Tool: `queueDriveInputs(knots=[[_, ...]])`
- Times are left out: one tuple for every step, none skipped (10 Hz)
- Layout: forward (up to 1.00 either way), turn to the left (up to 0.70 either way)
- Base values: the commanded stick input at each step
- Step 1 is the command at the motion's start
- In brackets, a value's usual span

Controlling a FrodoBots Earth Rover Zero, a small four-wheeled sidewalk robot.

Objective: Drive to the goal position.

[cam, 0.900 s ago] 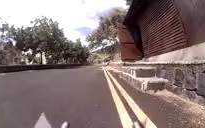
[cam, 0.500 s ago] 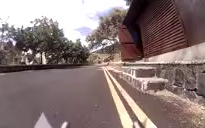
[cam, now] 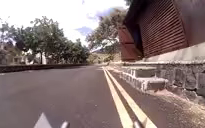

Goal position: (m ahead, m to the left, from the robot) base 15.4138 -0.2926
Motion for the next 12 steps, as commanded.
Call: queueDriveInputs(knots=[[0.85,0.0],[0.85,0.0],[0.85,0.0],[0.85,0.0],[0.85,0.0],[0.85,0.0],[0.85,0.0],[0.85,0.0],[0.85,0.0],[0.85,0.0],[0.85,0.0],[0.85,0.0]])
